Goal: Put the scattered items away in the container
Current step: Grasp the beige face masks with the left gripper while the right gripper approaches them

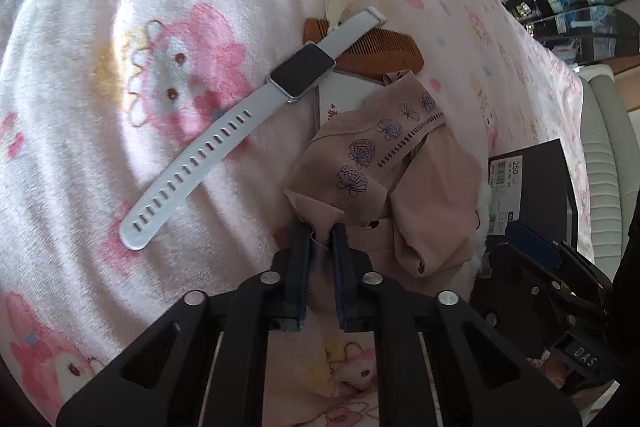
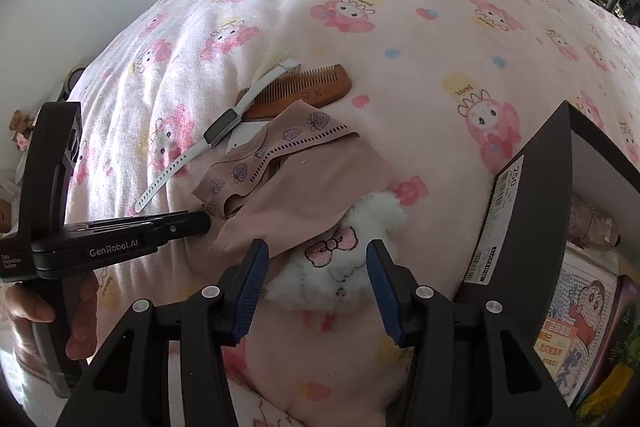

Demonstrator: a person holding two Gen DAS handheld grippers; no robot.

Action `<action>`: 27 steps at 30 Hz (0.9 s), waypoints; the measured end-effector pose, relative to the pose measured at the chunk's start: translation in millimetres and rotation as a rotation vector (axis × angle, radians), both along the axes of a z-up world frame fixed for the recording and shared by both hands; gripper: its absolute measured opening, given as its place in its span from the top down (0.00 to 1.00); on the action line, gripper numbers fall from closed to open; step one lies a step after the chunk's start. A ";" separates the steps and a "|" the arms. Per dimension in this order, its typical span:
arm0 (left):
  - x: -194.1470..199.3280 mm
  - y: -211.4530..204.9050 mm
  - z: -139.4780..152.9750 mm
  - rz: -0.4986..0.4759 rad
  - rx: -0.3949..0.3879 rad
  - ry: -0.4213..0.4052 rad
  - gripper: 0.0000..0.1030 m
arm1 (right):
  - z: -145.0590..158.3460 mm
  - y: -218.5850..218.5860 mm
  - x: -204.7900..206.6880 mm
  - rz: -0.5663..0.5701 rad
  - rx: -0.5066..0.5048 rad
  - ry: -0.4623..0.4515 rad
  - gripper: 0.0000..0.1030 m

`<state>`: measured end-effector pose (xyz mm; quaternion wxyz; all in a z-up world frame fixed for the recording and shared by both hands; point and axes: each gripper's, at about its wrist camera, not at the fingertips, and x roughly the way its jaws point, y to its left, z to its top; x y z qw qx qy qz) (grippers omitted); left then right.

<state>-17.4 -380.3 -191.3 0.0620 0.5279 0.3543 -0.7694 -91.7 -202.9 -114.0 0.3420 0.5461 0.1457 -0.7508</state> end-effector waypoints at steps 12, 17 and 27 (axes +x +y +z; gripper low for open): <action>108.0 -37.0 43.1 0.214 -0.086 0.082 0.97 | -2.6 -12.7 16.6 0.047 -0.022 -0.030 0.53; 108.4 -31.3 18.6 0.227 -0.071 0.016 0.65 | -16.4 -41.5 17.0 0.098 -0.006 -0.057 0.46; 107.2 -45.3 1.5 0.319 -0.036 0.042 0.74 | -65.4 -80.5 9.3 0.148 0.065 -0.088 0.43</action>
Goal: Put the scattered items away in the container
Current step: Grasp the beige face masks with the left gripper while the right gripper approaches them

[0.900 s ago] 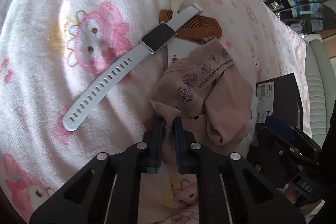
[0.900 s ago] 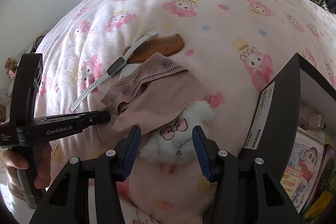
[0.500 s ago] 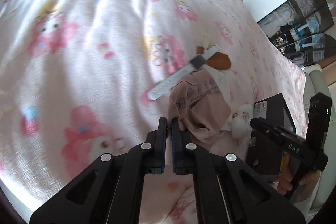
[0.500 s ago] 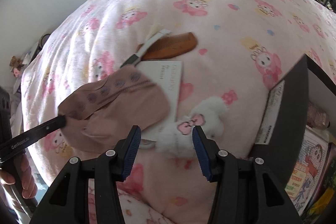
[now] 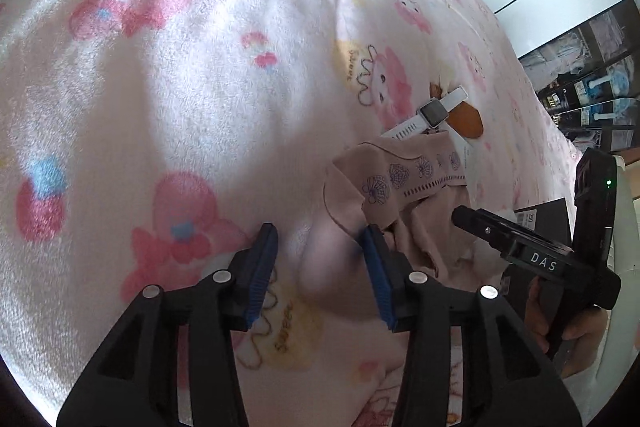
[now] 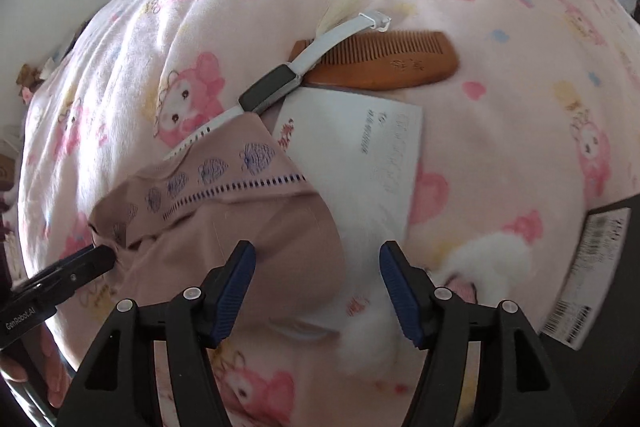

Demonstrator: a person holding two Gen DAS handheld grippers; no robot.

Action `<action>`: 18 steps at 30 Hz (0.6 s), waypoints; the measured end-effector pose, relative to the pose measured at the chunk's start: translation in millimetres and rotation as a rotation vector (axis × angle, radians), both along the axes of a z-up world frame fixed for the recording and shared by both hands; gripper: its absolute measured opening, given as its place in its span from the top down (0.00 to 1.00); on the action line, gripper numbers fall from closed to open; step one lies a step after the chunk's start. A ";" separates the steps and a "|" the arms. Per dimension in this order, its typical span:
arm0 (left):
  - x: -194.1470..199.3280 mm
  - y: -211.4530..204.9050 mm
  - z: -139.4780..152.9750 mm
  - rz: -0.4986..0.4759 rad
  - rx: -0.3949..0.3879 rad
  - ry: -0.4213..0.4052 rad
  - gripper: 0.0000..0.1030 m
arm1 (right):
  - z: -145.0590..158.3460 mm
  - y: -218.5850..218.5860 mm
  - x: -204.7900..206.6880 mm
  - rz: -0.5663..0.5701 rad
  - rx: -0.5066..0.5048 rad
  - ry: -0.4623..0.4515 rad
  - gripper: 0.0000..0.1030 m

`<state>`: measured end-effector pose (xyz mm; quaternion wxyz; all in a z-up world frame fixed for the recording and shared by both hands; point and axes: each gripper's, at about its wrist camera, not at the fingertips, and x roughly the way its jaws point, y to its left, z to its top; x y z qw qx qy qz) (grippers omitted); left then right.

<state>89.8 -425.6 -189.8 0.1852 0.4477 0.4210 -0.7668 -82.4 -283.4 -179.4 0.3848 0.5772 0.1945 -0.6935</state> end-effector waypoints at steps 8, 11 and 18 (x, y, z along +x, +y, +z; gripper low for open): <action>7.4 18.2 43.3 -0.044 -0.046 0.087 0.95 | 30.9 3.6 26.4 0.063 -0.127 0.004 0.97; 6.1 30.7 71.2 -0.084 -0.078 0.131 0.96 | 57.9 18.9 31.9 0.038 -0.189 0.020 0.98; -26.5 88.5 135.7 -0.261 -0.144 0.247 0.96 | 122.5 89.5 44.2 -0.030 -0.326 0.086 0.98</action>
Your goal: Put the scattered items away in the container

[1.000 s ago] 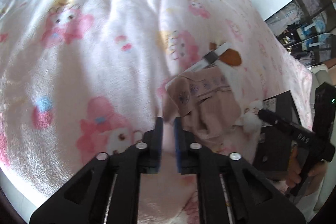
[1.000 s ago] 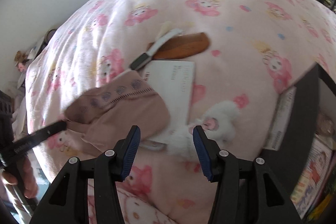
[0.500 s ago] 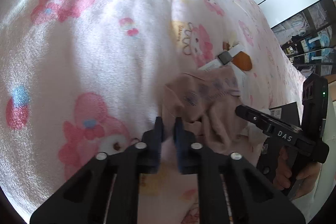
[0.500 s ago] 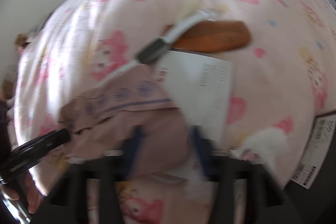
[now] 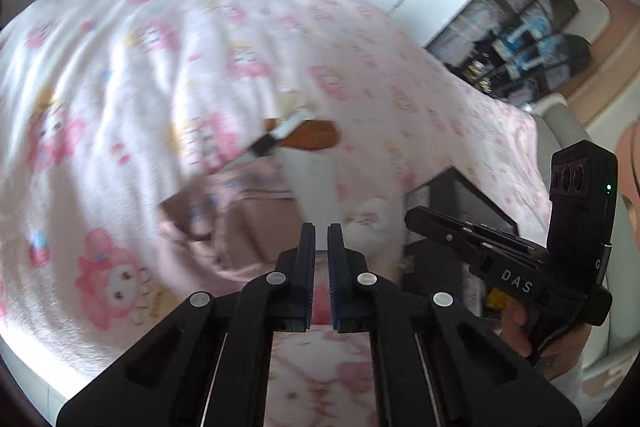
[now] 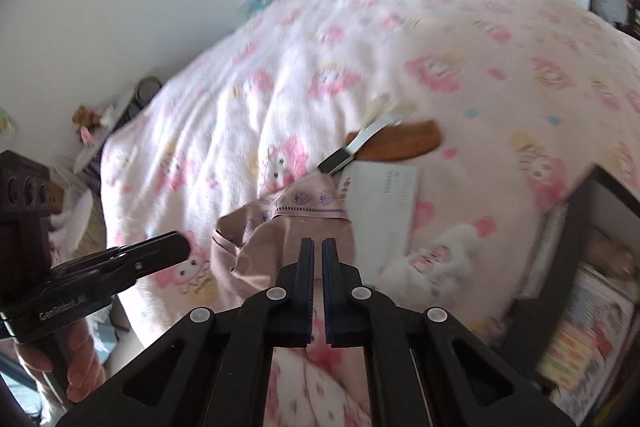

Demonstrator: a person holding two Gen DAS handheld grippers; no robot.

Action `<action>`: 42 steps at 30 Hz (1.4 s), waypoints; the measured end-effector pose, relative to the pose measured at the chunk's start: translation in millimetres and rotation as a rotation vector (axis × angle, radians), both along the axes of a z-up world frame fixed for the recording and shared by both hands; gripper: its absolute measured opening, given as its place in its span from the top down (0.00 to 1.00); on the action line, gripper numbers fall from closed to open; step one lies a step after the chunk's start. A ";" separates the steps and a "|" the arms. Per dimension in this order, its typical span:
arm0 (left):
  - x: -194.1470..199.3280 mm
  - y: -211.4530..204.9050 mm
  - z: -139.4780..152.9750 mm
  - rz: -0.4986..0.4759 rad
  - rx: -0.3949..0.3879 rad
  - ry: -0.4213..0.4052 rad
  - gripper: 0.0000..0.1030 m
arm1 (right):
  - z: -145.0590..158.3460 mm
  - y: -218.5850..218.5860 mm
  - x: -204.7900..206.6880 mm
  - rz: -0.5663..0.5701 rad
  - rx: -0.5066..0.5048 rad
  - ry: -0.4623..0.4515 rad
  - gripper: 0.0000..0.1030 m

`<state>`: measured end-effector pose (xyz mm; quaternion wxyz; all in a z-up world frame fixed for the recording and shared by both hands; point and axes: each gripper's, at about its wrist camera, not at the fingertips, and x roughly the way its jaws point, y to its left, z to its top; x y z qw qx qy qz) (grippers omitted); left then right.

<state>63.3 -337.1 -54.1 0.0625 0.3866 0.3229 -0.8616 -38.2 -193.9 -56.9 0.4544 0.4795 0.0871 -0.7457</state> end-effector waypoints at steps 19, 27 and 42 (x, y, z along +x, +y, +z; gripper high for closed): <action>37.6 -51.1 -75.1 0.296 0.039 -0.201 0.51 | -18.0 36.2 -0.7 -0.001 0.051 -0.096 0.93; 17.6 -78.6 -128.6 0.274 0.156 -0.256 0.44 | -79.7 -42.5 -19.4 0.083 0.192 -0.154 0.62; 21.4 -60.5 -89.3 0.188 0.123 -0.131 0.96 | -105.4 -87.9 -18.3 0.141 0.108 -0.278 0.98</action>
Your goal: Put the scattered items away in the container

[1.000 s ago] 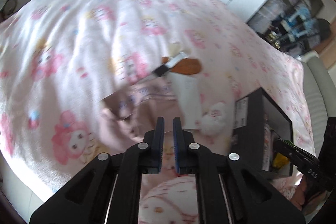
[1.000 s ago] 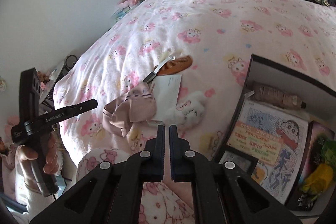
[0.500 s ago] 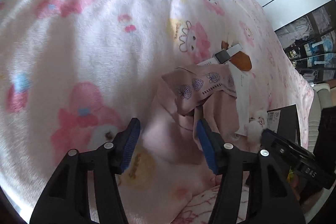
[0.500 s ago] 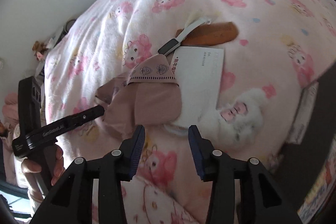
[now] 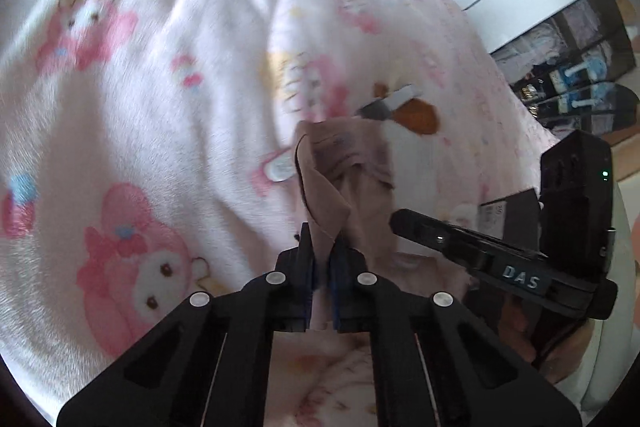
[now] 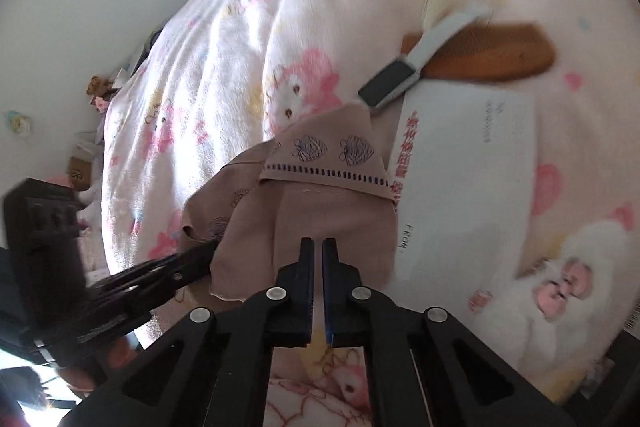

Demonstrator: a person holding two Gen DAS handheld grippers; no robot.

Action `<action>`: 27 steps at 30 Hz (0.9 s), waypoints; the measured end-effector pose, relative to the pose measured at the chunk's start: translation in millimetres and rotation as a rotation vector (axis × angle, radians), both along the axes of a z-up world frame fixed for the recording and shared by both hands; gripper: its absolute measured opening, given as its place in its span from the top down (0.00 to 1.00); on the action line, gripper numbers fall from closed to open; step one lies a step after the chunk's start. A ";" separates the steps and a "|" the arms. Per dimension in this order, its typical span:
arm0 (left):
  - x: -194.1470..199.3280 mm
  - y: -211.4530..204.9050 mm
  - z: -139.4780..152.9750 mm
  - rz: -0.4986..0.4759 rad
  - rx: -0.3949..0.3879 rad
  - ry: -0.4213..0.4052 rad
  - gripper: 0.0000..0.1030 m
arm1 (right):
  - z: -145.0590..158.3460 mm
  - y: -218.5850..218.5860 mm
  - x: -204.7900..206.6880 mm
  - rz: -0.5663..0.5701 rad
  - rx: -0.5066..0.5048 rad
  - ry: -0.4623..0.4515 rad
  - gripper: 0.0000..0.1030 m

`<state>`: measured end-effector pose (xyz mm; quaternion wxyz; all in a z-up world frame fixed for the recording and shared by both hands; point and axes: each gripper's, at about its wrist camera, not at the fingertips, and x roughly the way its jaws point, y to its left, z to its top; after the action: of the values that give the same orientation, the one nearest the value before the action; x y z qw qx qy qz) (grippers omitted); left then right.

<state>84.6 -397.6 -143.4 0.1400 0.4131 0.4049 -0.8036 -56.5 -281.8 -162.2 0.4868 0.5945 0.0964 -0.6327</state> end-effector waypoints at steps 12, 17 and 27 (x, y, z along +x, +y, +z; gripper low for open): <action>-39.7 94.4 113.6 -0.232 -0.088 0.208 0.97 | 103.9 114.9 16.9 -0.124 -0.175 0.123 0.98; -65.2 153.6 149.0 -0.304 -0.181 0.217 0.97 | 139.1 196.0 12.9 -0.244 -0.234 0.162 0.98; -28.7 99.8 91.0 -0.101 -0.141 -0.027 0.85 | 119.4 227.2 21.4 -0.245 -0.187 0.086 0.96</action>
<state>55.9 -297.8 -52.4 0.1337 0.4330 0.3241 -0.8304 -35.1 -54.6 -42.8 0.4545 0.5264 -0.0156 -0.7184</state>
